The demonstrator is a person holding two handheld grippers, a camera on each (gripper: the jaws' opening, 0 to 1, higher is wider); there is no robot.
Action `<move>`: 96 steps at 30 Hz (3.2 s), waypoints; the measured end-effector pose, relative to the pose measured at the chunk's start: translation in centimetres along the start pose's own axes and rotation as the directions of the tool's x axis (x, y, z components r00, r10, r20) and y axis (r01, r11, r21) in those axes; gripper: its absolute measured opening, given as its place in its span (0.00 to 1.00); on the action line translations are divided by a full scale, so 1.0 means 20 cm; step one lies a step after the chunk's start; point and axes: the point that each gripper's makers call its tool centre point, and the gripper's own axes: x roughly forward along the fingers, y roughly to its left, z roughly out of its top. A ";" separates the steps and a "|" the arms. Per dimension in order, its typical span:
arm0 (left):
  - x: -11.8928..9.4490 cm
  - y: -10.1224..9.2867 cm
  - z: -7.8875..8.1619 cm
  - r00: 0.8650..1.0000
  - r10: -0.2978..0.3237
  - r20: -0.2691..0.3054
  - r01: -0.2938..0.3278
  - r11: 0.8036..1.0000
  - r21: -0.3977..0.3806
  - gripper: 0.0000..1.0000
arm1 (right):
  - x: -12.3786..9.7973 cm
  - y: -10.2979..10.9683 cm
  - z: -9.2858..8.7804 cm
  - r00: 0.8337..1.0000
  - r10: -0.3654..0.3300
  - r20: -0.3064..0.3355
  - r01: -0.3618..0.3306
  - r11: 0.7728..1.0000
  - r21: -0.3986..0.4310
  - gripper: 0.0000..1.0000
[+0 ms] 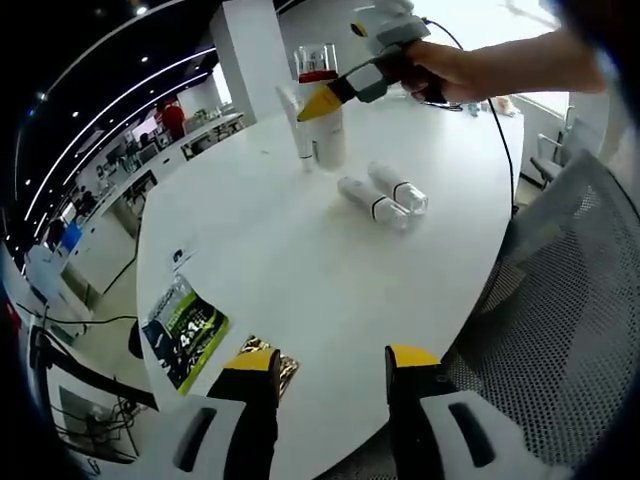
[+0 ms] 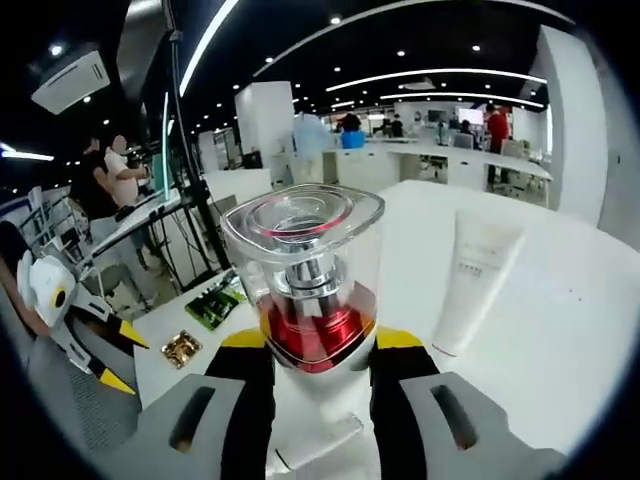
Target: Arrange the skincare products in the storage area until every visible bottle or jar stands upright without overlapping.
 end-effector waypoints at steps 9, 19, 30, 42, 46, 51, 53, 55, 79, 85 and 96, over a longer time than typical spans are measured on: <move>0.00 0.00 0.00 1.000 -0.003 -0.004 0.003 1.000 0.001 0.42 | -0.12 -0.26 -0.03 0.995 -0.094 -0.014 0.095 0.995 0.021 0.34; 0.01 -0.02 0.00 1.000 -0.023 -0.001 0.023 1.000 -0.011 0.42 | -0.12 -0.49 -0.06 0.989 -0.140 -0.056 0.142 0.990 0.025 0.34; 0.02 -0.04 -0.01 0.999 -0.037 -0.014 0.036 0.999 -0.014 0.42 | -0.04 -0.63 -0.11 0.986 -0.143 -0.091 0.143 0.990 -0.007 0.34; 0.03 -0.06 -0.03 0.997 -0.060 -0.044 0.059 0.998 -0.012 0.42 | 0.05 -0.69 -0.14 0.991 -0.107 -0.083 0.107 0.994 0.005 0.34; 0.03 -0.06 -0.04 0.997 -0.063 -0.051 0.062 0.998 -0.012 0.42 | 0.07 -0.71 -0.15 0.991 -0.102 -0.084 0.102 0.995 -0.009 0.34; 0.03 -0.06 -0.05 0.996 -0.064 -0.061 0.063 0.998 -0.014 0.42 | 0.10 -0.72 -0.16 0.993 -0.086 -0.085 0.085 0.996 -0.022 0.34; 0.04 -0.06 -0.06 0.996 -0.067 -0.065 0.066 0.998 -0.015 0.42 | 0.11 -0.72 -0.17 0.993 -0.078 -0.085 0.076 0.997 -0.025 0.34; 0.04 -0.06 -0.06 0.995 -0.068 -0.067 0.067 0.998 -0.012 0.42 | 0.12 -0.72 -0.17 0.994 -0.072 -0.085 0.069 0.997 -0.030 0.34; 0.05 -0.07 -0.07 0.993 -0.076 -0.086 0.075 0.997 -0.020 0.41 | 0.14 -0.74 -0.16 1.000 0.009 -0.017 -0.009 1.000 0.007 0.43; 0.05 -0.06 -0.07 0.994 -0.074 -0.085 0.072 0.997 -0.019 0.41 | 0.09 -0.72 -0.25 0.993 0.057 -0.101 -0.062 0.997 -0.041 0.34; 0.04 -0.07 -0.06 0.994 -0.081 -0.068 0.078 0.996 -0.032 0.40 | 0.10 -0.73 -0.24 0.991 0.043 -0.129 -0.054 0.994 -0.090 0.29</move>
